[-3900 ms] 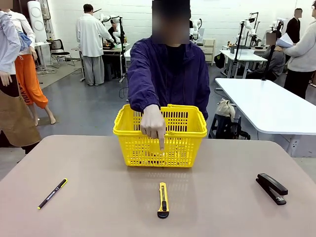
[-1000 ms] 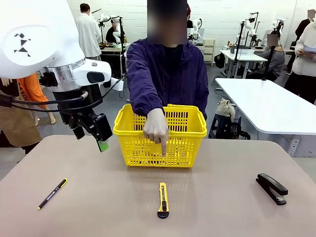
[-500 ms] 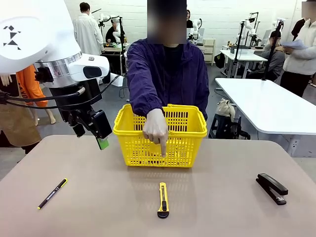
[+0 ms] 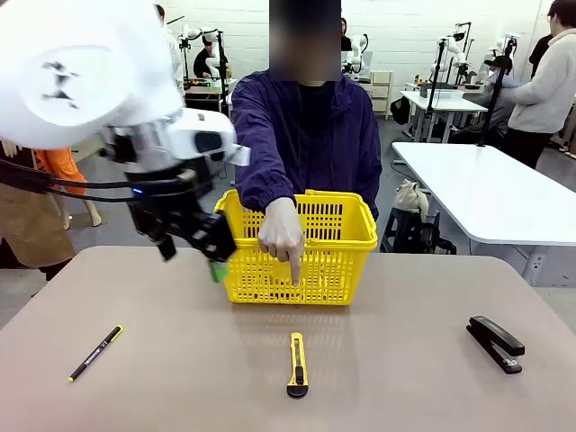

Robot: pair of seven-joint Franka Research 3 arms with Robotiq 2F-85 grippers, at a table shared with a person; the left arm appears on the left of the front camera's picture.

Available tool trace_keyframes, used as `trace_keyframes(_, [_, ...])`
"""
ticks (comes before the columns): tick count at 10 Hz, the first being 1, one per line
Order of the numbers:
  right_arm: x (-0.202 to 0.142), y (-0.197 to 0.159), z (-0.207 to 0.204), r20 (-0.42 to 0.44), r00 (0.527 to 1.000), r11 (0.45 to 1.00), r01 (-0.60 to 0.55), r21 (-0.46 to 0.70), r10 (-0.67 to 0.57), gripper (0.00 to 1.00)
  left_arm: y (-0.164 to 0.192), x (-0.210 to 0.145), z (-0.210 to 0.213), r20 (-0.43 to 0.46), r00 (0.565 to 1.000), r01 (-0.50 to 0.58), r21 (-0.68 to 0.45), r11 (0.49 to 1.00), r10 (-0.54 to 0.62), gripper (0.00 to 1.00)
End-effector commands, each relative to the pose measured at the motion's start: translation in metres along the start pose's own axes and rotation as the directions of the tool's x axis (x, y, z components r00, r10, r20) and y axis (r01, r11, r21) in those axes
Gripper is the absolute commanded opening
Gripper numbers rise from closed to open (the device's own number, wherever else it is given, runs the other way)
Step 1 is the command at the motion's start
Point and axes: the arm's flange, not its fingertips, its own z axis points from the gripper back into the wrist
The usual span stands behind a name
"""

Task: Place the items the person wants into the basket.
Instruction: Pick up the item the person points to and place it in the Market Basket.

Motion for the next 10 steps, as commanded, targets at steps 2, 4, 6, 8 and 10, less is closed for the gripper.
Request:
trace_keyframes(2, [0.000, -0.001, -0.001, 0.040, 0.999, 1.000, -0.014, 0.006, 0.013, 1.00, -0.083, 0.023, -0.049, -0.019, 0.973, -0.230, 0.060, 0.971, 0.231, 1.00])
trace_keyframes(4, [0.000, -0.001, -0.001, 0.040, 0.999, 1.000, -0.014, 0.006, 0.013, 1.00, -0.108, 0.042, -0.087, -0.014, 0.940, -0.337, 0.099, 0.936, 0.340, 1.00])
trace_keyframes(6, [0.000, -0.001, -0.001, 0.040, 0.999, 1.000, -0.014, 0.006, 0.013, 1.00, -0.120, 0.051, -0.130, -0.039, 0.930, -0.359, 0.129, 0.924, 0.366, 1.00])
trace_keyframes(8, [0.000, -0.001, -0.001, 0.040, 0.999, 1.000, -0.014, 0.006, 0.013, 1.00, -0.117, 0.059, -0.160, -0.084, 0.942, -0.313, 0.136, 0.940, 0.326, 1.00])
trace_keyframes(10, [0.000, -0.001, -0.001, 0.040, 0.999, 1.000, -0.014, 0.006, 0.013, 1.00, -0.114, 0.064, -0.187, -0.148, 0.936, -0.313, 0.067, 0.947, 0.320, 1.00])
